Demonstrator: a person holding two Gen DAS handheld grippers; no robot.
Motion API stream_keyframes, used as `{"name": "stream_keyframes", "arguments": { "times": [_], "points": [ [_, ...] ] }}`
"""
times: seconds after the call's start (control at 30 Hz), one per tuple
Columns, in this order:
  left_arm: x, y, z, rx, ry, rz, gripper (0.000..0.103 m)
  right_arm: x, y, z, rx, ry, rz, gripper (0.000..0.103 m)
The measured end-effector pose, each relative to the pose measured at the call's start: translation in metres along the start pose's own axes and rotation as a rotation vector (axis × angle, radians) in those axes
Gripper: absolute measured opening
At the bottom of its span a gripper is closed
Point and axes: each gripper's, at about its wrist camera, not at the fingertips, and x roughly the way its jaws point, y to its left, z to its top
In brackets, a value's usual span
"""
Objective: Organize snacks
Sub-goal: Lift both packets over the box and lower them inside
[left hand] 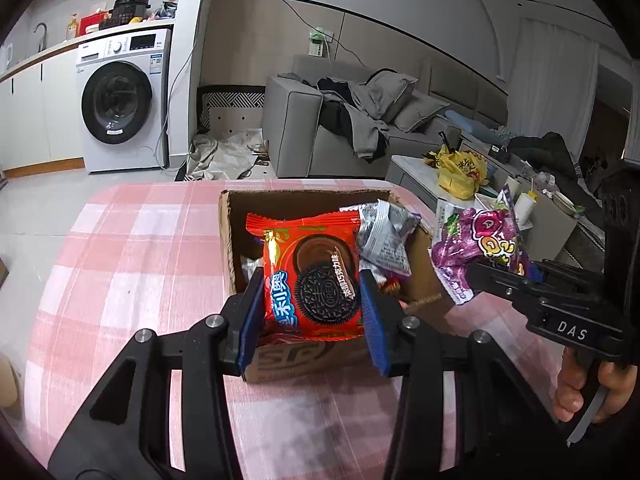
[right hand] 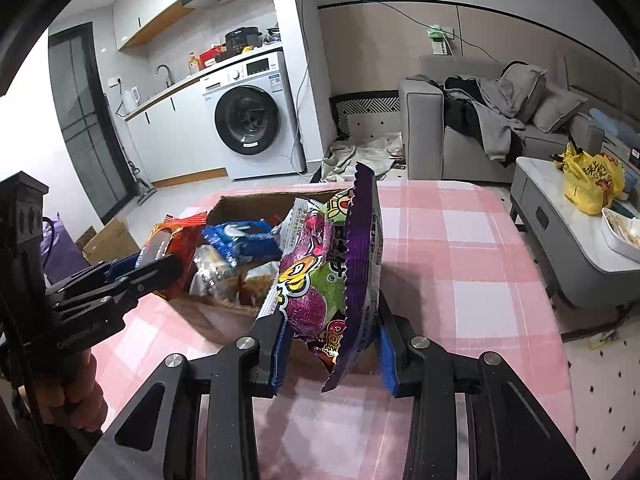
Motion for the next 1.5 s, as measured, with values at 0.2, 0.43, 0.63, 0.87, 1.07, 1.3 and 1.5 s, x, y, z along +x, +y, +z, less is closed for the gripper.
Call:
{"name": "stream_keyframes", "arguments": {
  "times": [0.2,0.43,0.63,0.87,1.07,1.3,1.5],
  "points": [
    [0.022,0.0,0.011,0.001,-0.003,0.012,0.041,0.019,0.006,0.014,-0.029,0.013,-0.005,0.037],
    [0.05,0.007,0.023,-0.005,0.014,0.024,0.041,0.055,0.025,0.02,-0.108,0.07,0.007,0.037],
    [0.071,0.009,0.021,0.014,0.046,0.029,0.041,0.076,0.025,0.024,-0.114,0.103,0.045,0.037],
    [0.085,0.005,0.019,0.038,0.045,0.053,0.041,0.088,0.02,0.029,-0.115,0.107,0.081,0.037],
    [0.096,-0.004,0.019,0.065,0.045,0.072,0.041,0.096,0.017,0.032,-0.126,0.102,0.094,0.037],
    [0.1,-0.006,0.018,0.075,0.049,0.08,0.041,0.107,0.011,0.035,-0.111,0.109,0.111,0.037],
    [0.103,-0.007,0.02,0.078,0.05,0.09,0.041,0.112,0.016,0.033,-0.129,0.106,0.107,0.037]
  ]
}}
